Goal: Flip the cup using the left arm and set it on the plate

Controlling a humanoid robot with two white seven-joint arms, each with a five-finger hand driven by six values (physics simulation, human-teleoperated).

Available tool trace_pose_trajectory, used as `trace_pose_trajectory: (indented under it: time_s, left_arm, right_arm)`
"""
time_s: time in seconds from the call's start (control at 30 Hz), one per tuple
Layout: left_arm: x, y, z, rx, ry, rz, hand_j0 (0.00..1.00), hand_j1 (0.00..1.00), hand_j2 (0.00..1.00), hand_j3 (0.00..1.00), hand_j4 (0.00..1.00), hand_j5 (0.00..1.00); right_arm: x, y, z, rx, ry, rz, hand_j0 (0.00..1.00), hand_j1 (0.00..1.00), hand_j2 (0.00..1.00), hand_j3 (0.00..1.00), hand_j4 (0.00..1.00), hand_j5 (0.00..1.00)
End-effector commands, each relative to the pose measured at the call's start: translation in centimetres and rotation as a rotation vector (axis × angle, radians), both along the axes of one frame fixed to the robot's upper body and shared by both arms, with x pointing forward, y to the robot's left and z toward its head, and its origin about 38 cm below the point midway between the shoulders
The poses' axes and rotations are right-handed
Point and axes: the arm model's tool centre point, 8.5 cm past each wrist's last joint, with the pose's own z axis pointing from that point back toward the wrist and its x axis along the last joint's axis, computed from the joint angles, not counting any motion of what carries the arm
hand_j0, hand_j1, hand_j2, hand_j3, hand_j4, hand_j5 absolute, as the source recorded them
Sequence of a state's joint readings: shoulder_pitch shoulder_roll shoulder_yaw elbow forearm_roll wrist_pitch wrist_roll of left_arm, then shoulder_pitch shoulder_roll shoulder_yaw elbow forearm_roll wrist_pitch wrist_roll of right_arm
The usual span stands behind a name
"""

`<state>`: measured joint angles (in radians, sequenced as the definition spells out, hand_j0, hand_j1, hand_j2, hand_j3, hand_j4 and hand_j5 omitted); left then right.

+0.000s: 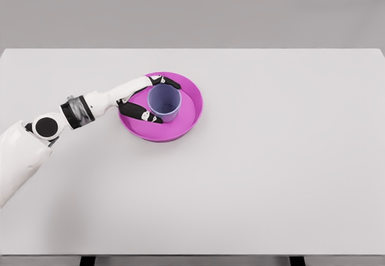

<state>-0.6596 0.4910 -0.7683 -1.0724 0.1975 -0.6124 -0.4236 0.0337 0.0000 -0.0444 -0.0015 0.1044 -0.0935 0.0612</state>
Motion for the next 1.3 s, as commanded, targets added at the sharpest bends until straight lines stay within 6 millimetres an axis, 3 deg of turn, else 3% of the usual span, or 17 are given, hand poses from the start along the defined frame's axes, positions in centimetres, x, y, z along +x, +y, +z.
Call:
trace_pose_trajectory:
  time_s: [0.0,0.33,0.9,1.03,1.27]
  left_arm:
    - [0.0,0.0,0.1,-0.008,0.003,0.004,0.80,0.80,0.80,0.80,0.80,0.80]
    - [0.1,0.0,0.1,-0.007,0.002,0.003,0.93,0.93,0.93,0.93,0.93,0.93]
    - [0.6,1.0,1.3,-0.011,-0.024,0.025,1.00,1.00,1.00,1.00,1.00,1.00]
    - [1.0,2.2,2.4,-0.032,-0.050,0.061,1.00,1.00,1.00,1.00,1.00,1.00]
    - [1.4,7.3,4.3,0.003,-0.091,0.154,1.00,1.00,1.00,1.00,1.00,1.00]
  right_arm:
    - [0.0,0.0,0.0,0.000,0.000,0.000,1.00,1.00,1.00,1.00,1.00,1.00]
    - [0.0,0.0,0.0,0.000,0.000,0.000,1.00,1.00,1.00,1.00,1.00,1.00]
    - [0.0,0.0,0.0,0.000,0.000,0.000,1.00,1.00,1.00,1.00,1.00,1.00]
    - [0.0,0.0,0.0,0.000,0.000,0.000,1.00,1.00,1.00,1.00,1.00,1.00]
    - [0.0,0.0,0.0,0.000,0.000,0.000,1.00,1.00,1.00,1.00,1.00,1.00]
